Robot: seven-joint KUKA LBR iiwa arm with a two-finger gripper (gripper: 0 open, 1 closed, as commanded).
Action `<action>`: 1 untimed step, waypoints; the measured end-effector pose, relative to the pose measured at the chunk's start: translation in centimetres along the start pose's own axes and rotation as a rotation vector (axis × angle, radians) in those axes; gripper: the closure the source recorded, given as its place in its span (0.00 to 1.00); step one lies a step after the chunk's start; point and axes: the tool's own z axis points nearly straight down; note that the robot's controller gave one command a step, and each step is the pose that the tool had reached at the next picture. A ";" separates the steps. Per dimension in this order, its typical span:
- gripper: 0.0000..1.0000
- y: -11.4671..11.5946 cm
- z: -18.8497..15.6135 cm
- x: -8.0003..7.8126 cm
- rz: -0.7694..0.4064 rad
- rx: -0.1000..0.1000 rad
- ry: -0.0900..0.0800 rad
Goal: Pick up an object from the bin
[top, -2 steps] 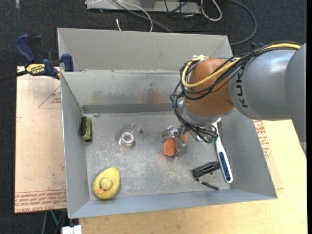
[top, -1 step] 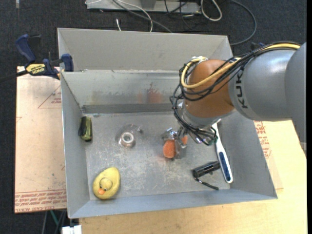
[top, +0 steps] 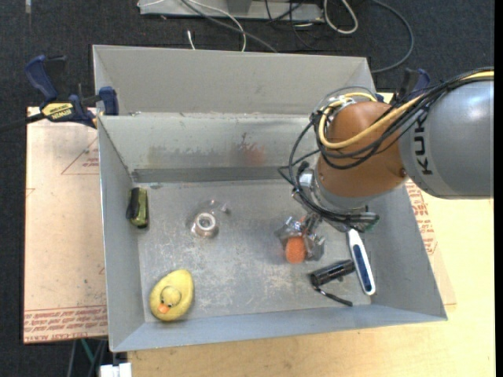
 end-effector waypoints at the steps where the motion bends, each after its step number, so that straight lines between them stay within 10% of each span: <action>1: 1.00 -0.4 -9.4 -2.1 0.144 -0.001 -0.001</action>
Offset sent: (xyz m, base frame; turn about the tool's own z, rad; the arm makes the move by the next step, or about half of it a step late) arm 0.0062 -0.0057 0.1055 -0.0314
